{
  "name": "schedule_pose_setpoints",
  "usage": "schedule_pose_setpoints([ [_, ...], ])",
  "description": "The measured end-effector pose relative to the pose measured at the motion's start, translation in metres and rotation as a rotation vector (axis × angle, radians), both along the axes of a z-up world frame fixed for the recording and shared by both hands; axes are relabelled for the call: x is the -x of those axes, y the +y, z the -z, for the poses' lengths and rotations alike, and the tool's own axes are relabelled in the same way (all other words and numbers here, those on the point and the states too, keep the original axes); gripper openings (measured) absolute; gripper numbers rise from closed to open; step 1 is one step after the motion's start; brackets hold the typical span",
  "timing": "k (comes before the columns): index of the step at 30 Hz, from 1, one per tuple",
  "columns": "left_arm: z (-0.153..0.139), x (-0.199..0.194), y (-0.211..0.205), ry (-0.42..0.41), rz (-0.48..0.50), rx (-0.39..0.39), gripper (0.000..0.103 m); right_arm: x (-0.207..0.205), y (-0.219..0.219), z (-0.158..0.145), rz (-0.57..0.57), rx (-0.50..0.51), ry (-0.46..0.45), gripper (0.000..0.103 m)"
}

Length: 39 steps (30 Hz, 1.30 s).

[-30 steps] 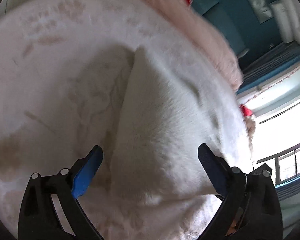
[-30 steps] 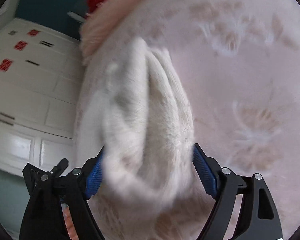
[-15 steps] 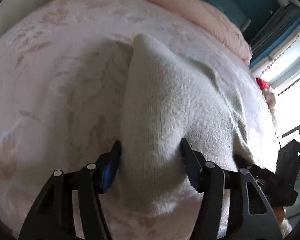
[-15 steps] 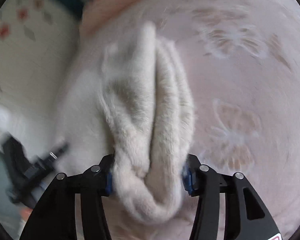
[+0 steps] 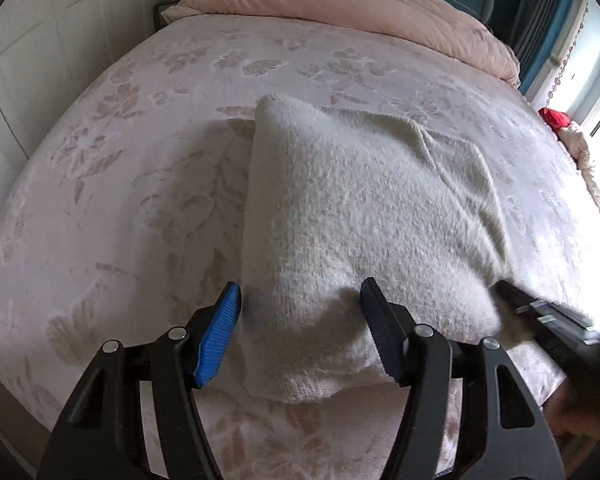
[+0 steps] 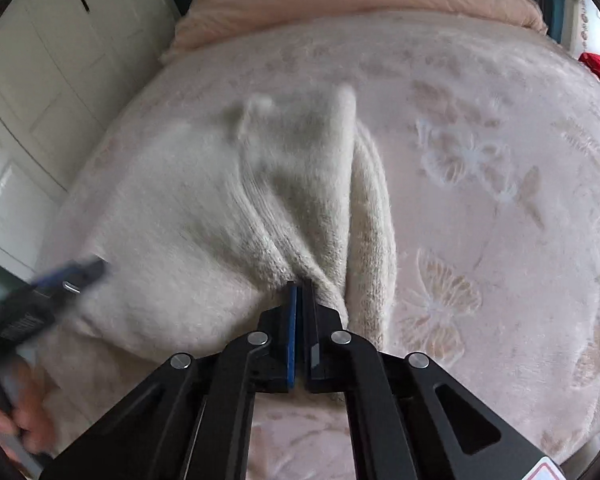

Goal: Fold small clothes

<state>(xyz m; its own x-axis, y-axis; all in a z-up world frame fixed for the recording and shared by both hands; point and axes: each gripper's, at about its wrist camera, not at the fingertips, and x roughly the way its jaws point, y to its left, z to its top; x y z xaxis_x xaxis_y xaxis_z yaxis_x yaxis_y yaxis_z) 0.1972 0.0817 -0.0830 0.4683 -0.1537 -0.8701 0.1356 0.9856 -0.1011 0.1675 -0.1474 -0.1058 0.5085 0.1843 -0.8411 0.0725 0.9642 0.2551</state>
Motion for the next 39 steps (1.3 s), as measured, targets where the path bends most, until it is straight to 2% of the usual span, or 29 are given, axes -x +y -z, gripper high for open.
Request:
schedule_pose_setpoints([
  [2,0.001,-0.001,0.000,-0.004,0.007,-0.013,0.060,0.004,0.004,-0.026,-0.016,-0.016,-0.062,0.002],
  [4,0.002,-0.002,0.000,0.004,0.003,-0.010,0.060,0.003,0.008,-0.030,-0.039,0.024,-0.065,0.002],
  [7,-0.002,0.001,-0.002,0.002,-0.009,-0.013,0.060,-0.006,0.007,0.010,-0.047,0.082,0.067,0.001],
  [9,-0.011,0.008,-0.004,-0.021,-0.013,-0.040,0.060,0.002,0.011,-0.004,-0.031,0.083,0.017,0.002],
  [12,-0.027,0.023,-0.006,-0.061,-0.017,-0.068,0.065,0.025,0.015,-0.053,-0.010,0.065,-0.105,0.008],
  [17,-0.053,0.050,-0.007,-0.108,-0.045,-0.056,0.076,0.057,0.010,-0.087,0.060,0.107,-0.173,0.018],
  [20,-0.068,0.066,-0.014,-0.150,-0.050,-0.094,0.081,0.076,0.006,-0.088,0.084,0.094,-0.172,0.018],
  [22,-0.076,0.078,-0.019,-0.171,-0.036,-0.114,0.088,0.085,0.004,-0.086,0.087,0.093,-0.165,0.018],
  [27,-0.086,0.098,-0.033,-0.197,-0.017,-0.175,0.090,0.114,0.006,-0.087,0.094,0.102,-0.172,0.023],
  [39,-0.083,0.127,-0.050,-0.213,0.004,-0.194,0.090,0.140,0.007,-0.076,0.114,0.119,-0.151,0.025],
])
